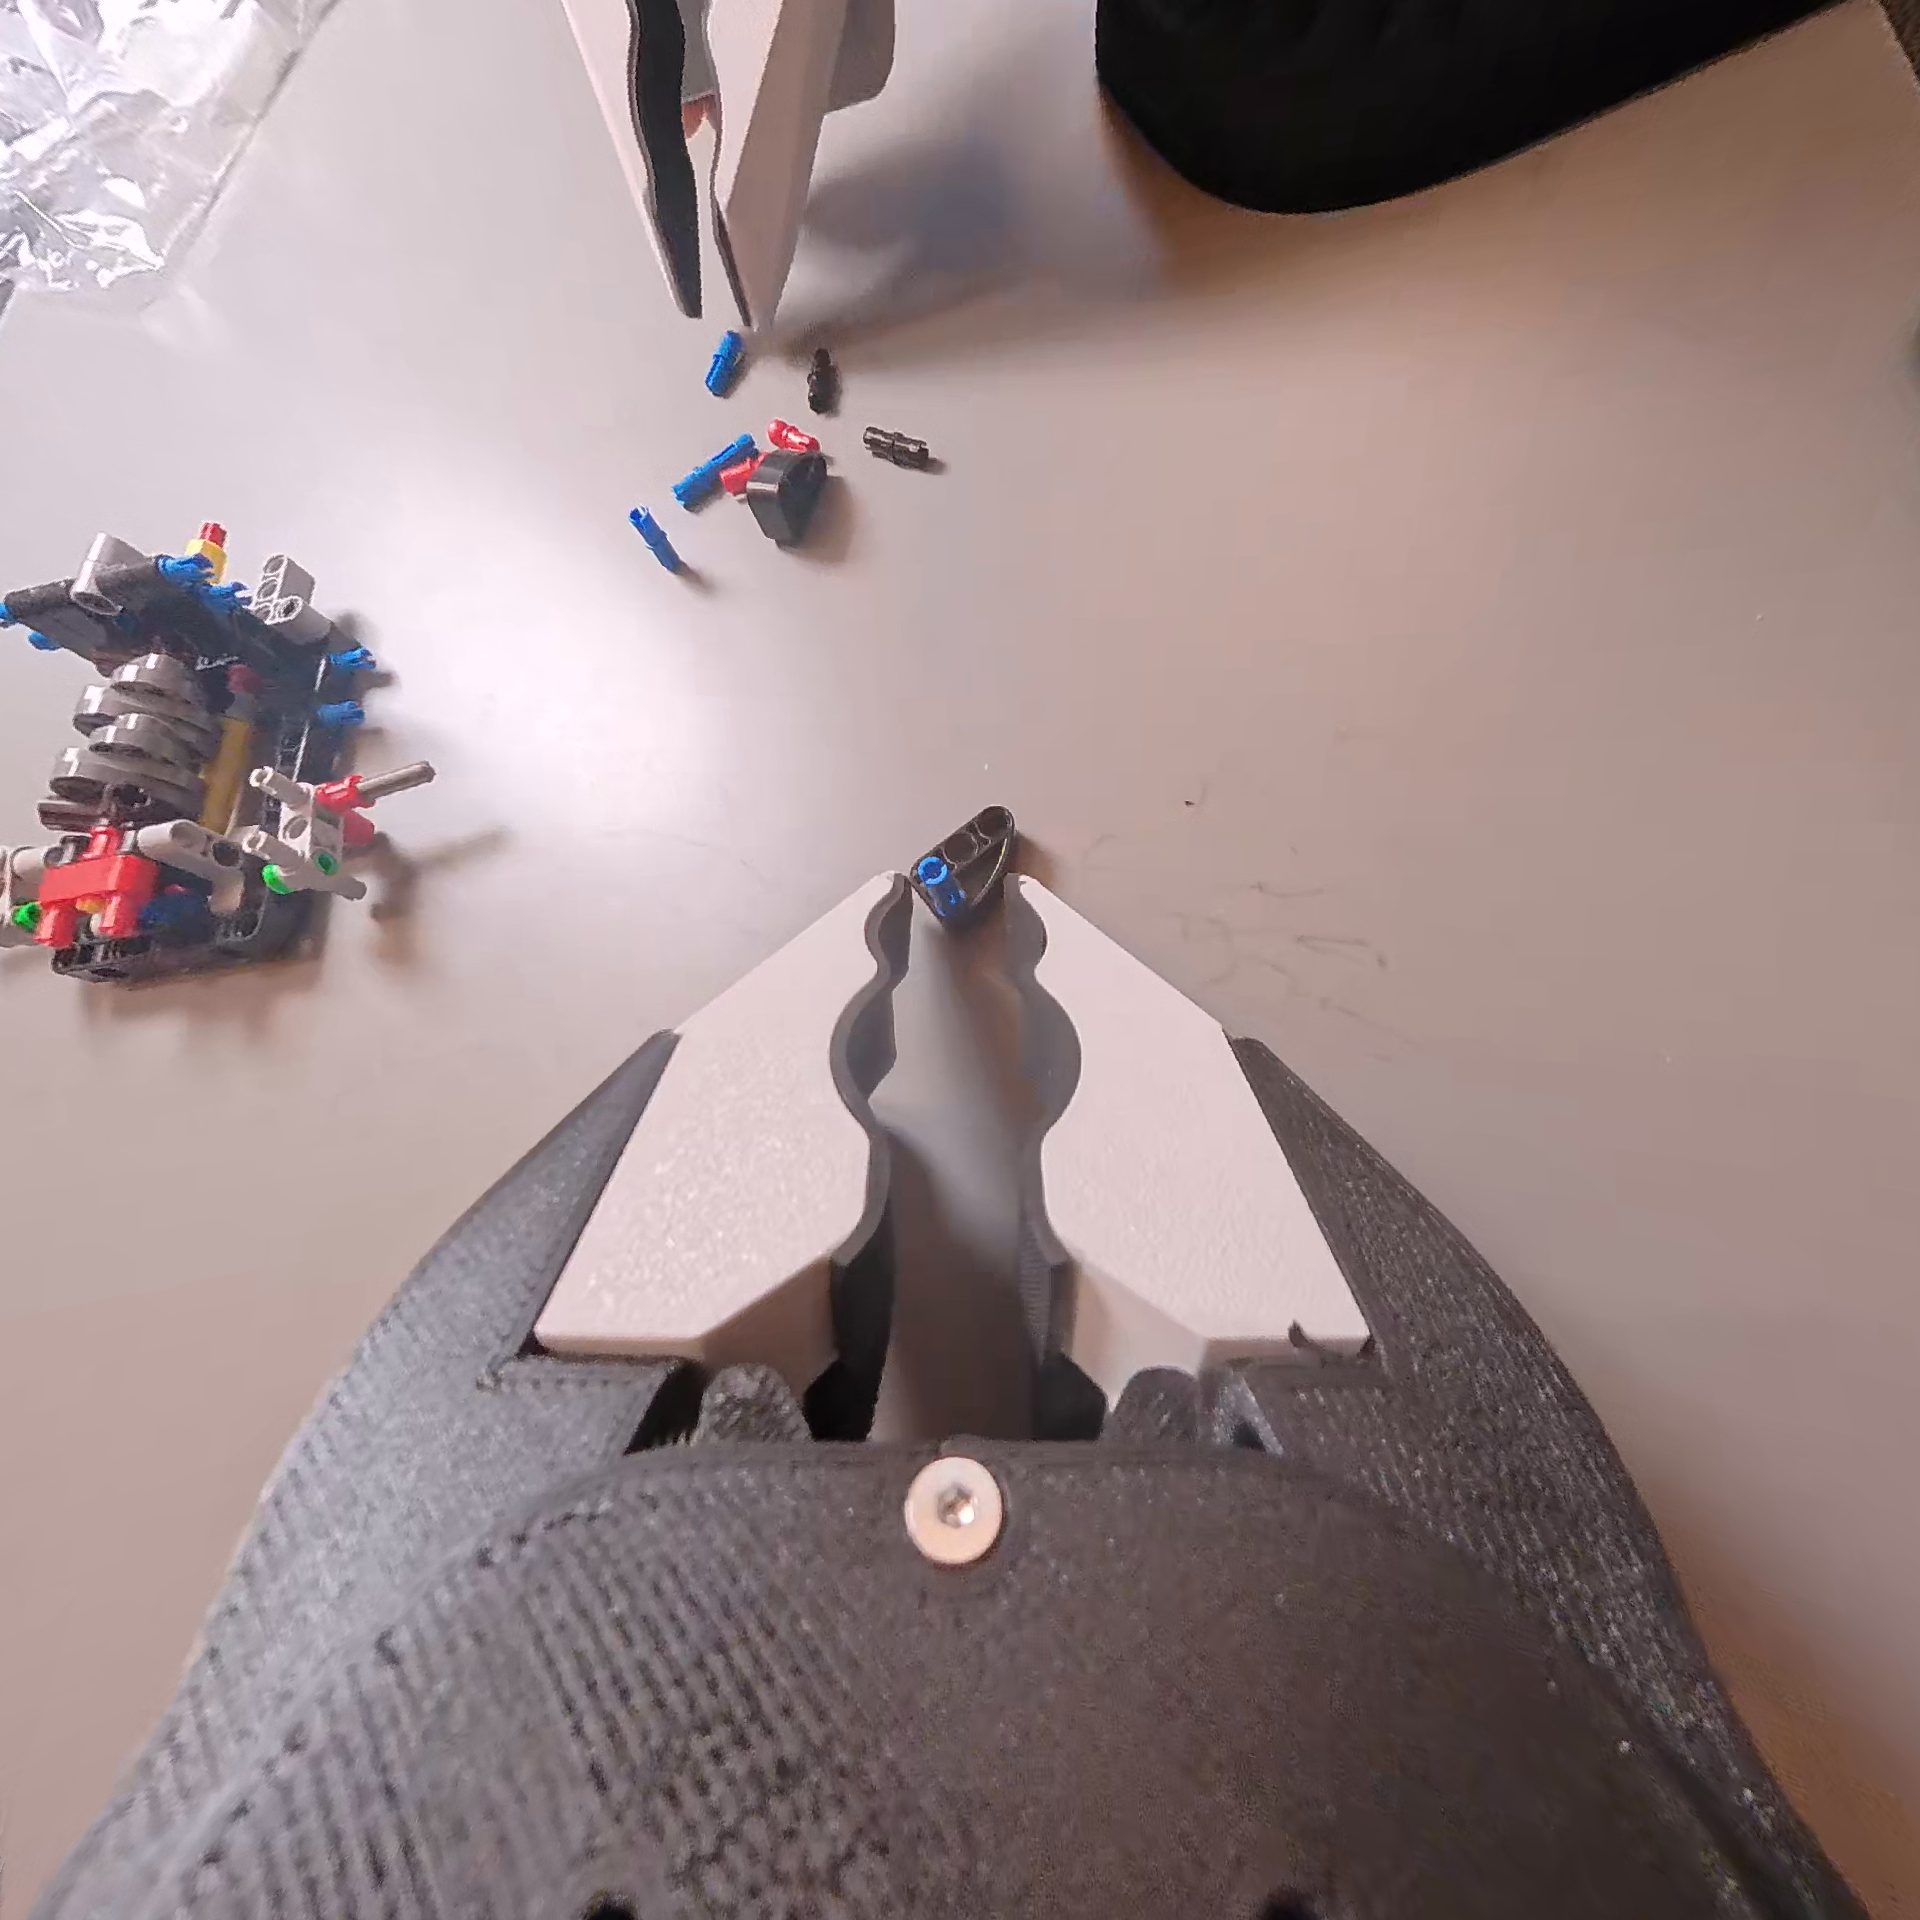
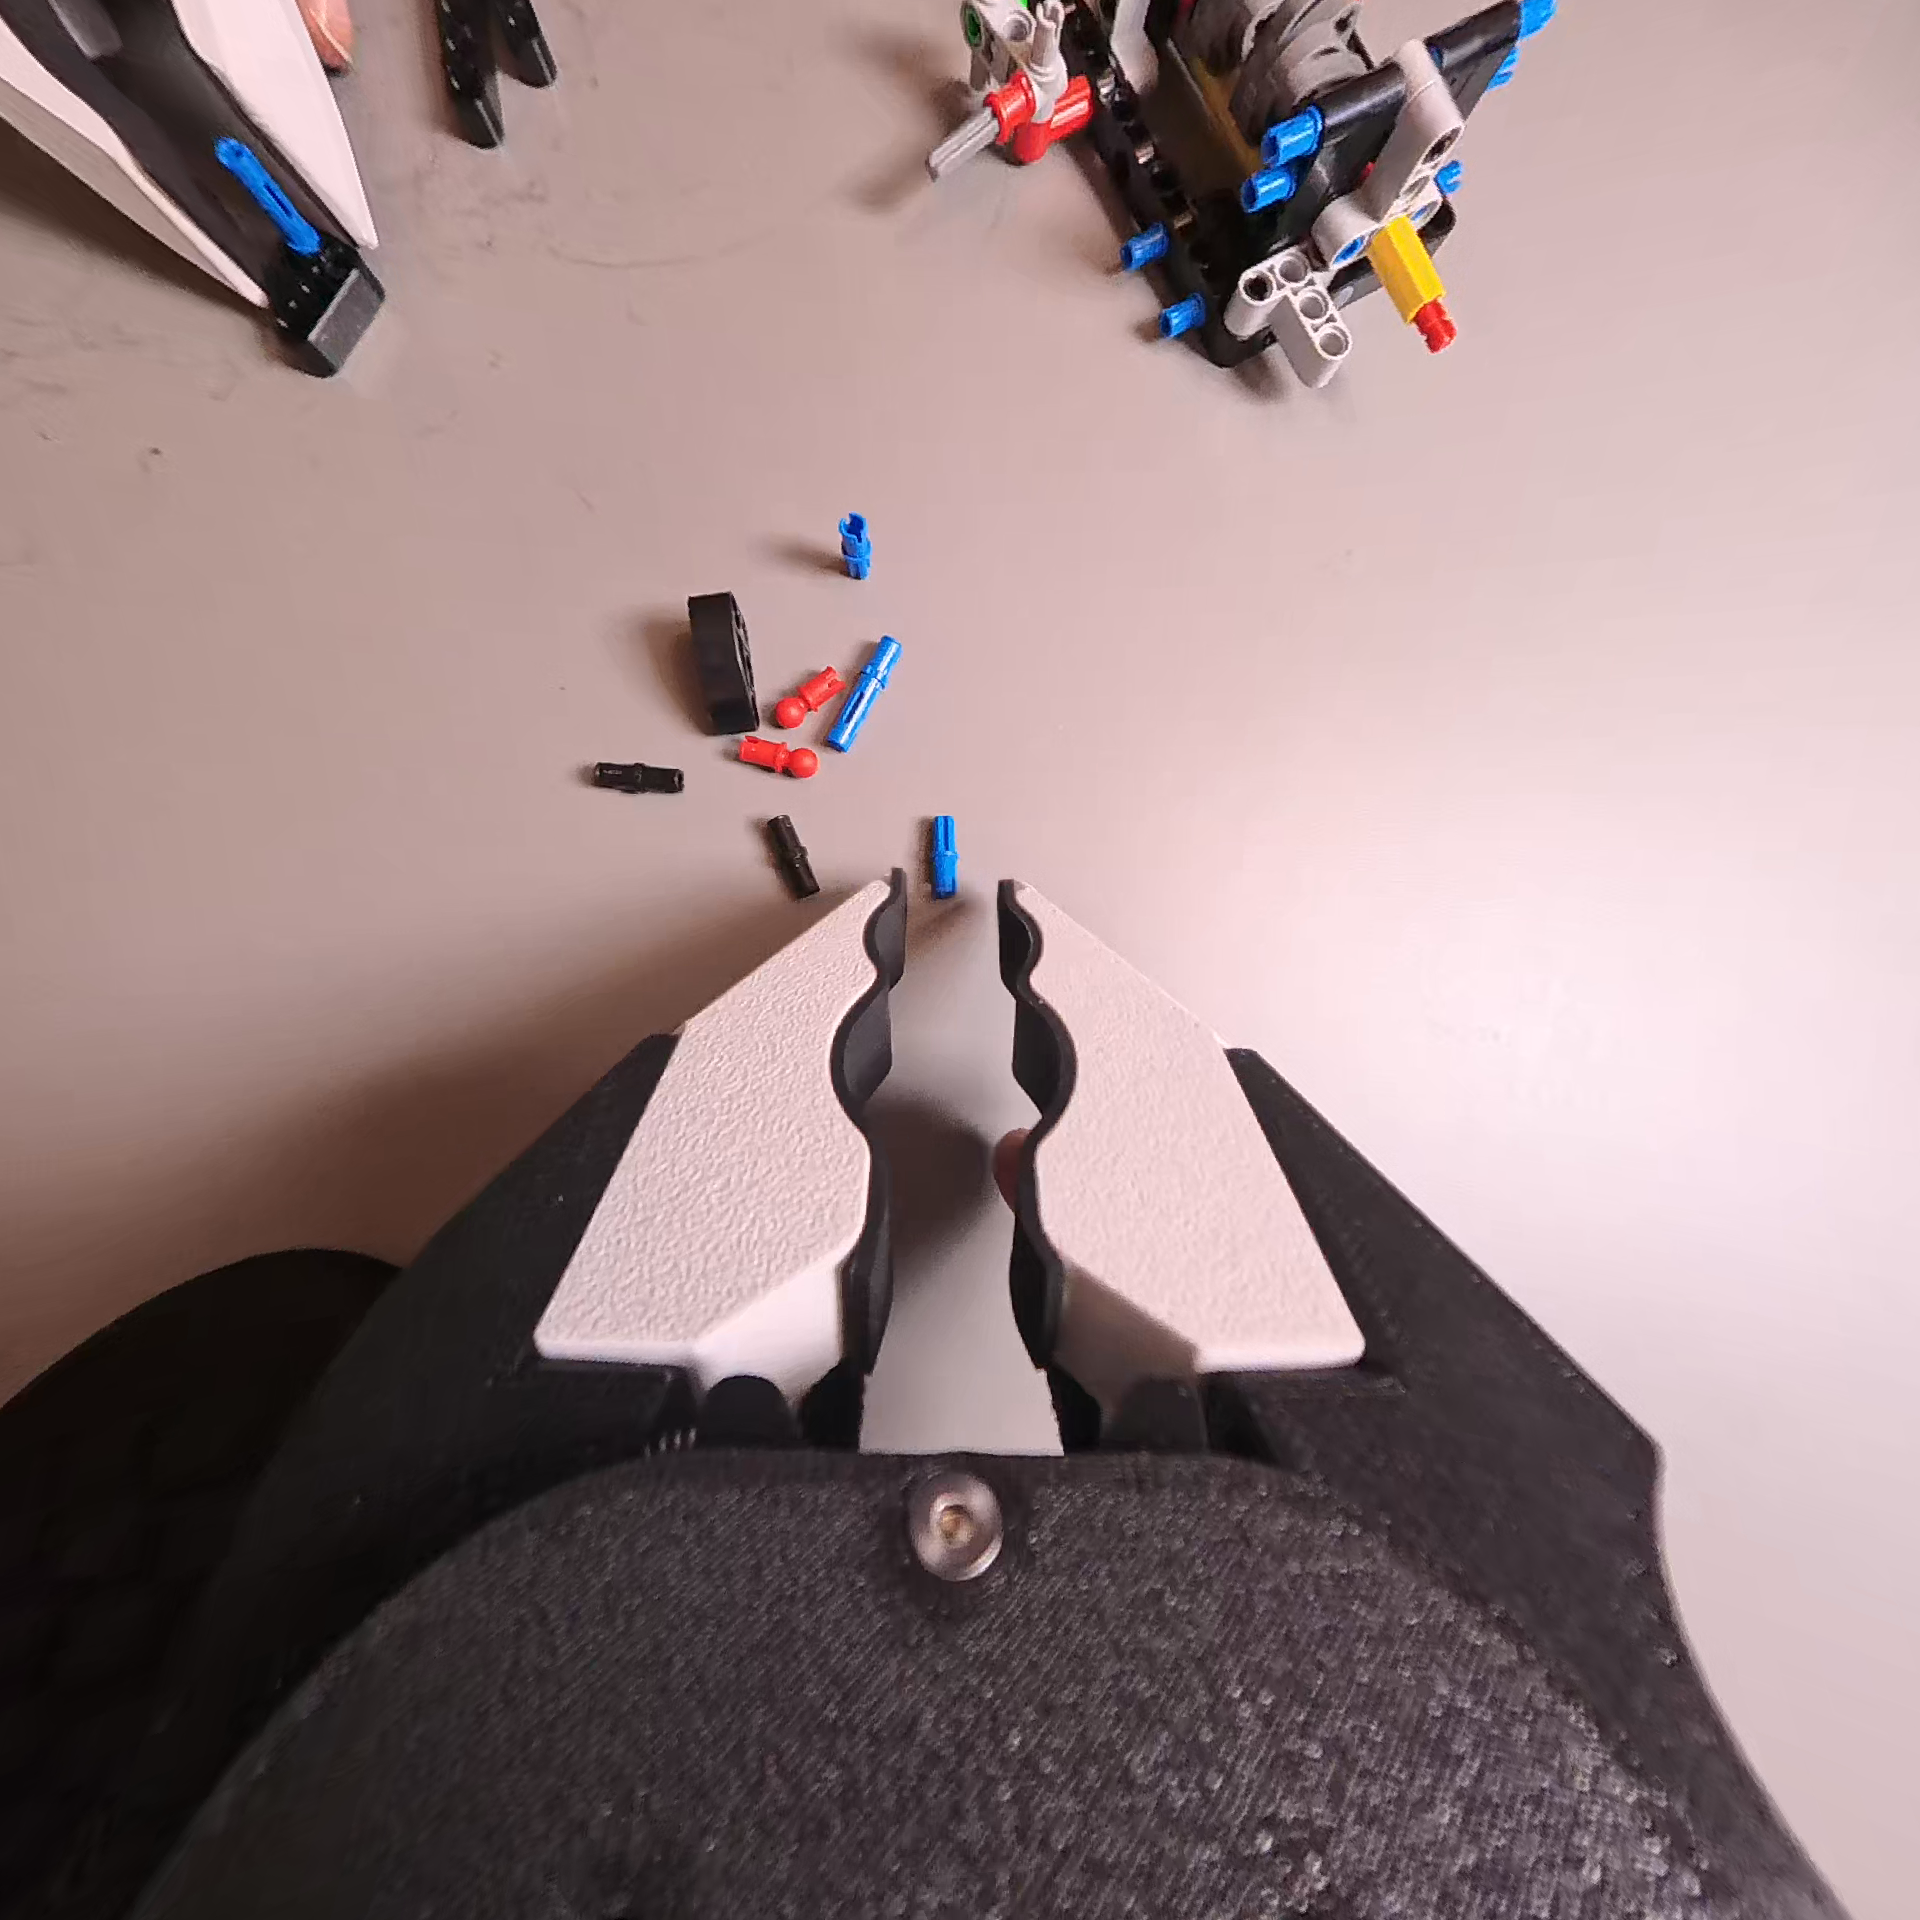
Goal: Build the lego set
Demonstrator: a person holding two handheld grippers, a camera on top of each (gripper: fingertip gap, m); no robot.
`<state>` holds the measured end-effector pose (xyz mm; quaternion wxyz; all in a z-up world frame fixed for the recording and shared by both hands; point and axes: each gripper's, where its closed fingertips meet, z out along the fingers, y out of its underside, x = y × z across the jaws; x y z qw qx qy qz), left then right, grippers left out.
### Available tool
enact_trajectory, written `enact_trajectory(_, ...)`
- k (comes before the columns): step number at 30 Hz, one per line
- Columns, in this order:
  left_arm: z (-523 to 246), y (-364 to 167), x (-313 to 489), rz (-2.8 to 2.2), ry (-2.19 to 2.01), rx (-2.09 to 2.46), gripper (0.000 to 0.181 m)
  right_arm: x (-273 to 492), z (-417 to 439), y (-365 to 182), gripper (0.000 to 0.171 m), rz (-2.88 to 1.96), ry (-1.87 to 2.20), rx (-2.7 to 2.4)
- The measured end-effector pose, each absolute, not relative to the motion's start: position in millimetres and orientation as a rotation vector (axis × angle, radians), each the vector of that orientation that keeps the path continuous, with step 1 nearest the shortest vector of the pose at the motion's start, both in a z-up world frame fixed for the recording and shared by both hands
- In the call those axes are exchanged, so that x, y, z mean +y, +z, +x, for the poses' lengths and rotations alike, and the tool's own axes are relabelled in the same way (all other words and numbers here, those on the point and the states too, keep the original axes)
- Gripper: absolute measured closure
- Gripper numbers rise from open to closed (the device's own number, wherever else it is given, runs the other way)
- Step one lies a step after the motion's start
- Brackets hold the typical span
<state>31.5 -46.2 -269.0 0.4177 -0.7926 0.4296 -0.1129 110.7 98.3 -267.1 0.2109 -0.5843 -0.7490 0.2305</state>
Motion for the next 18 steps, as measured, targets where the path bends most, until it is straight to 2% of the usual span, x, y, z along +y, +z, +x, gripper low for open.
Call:
enact_trajectory(5, 32, -269, -45, -1.99, -0.274, 1.071, 0.166, 95, 105, -273, 0.164, -1.614, 0.624, -2.105)
enact_trajectory(10, 32, -257, -47, -1.962, -0.372, 1.013, 0.156, 95, 99, -256, 0.169, -1.49, 0.574, -2.082)
enact_trajectory(15, 29, -217, -39, -1.832, -0.448, 0.858, 0.161, 22, 66, -201, 0.17, -1.128, 0.893, -2.038)
enact_trajectory(18, 34, -201, -38, -1.759, -0.43, 0.832, 0.166, -21, 50, -198, 0.17, -0.952, 0.949, -2.083)
